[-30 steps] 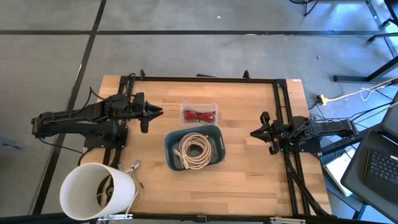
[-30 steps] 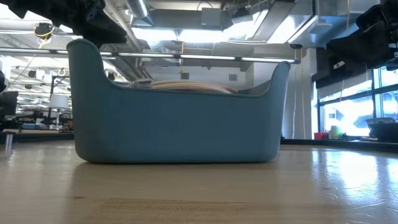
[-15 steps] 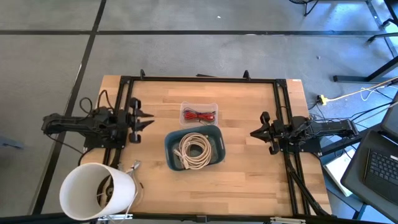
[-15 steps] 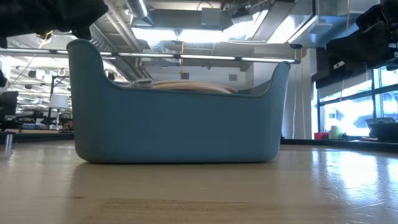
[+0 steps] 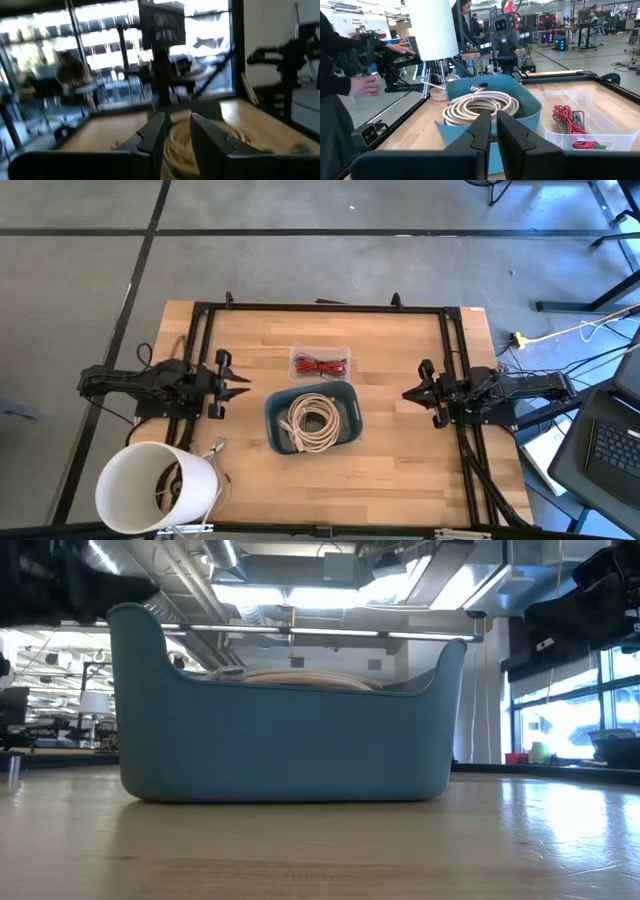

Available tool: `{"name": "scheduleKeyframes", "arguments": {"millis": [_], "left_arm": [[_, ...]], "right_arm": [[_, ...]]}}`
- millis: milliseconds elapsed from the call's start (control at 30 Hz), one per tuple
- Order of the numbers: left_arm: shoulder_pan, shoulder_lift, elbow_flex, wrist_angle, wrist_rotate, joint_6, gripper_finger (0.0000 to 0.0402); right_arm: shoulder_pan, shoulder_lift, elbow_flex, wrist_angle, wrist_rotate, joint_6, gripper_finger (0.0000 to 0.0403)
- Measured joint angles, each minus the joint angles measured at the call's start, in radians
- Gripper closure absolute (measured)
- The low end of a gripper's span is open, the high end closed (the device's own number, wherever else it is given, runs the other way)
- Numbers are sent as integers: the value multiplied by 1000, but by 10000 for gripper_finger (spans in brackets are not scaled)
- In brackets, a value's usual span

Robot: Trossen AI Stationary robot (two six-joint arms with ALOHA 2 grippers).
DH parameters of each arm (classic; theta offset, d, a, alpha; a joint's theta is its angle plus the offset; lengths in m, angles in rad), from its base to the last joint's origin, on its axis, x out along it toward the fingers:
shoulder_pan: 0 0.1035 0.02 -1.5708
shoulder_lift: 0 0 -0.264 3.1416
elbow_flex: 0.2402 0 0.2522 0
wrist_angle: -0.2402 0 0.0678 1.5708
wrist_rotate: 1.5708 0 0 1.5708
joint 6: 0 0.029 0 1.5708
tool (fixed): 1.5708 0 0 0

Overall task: Pick & Place USB Port
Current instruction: Return to Home Position

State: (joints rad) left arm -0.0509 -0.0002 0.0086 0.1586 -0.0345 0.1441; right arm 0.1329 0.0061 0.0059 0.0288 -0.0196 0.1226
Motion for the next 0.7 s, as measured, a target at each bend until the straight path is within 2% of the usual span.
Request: {"name": "scheduleKeyframes", "arguments": {"millis": [133,700], "left_arm": [[0,0,1,-149,9,-70,316],[14,0,0,-133,3,-79,315]], "right_arm": [[0,0,0,0,0,0,369],[0,0,0,0,0,0,369]]}}
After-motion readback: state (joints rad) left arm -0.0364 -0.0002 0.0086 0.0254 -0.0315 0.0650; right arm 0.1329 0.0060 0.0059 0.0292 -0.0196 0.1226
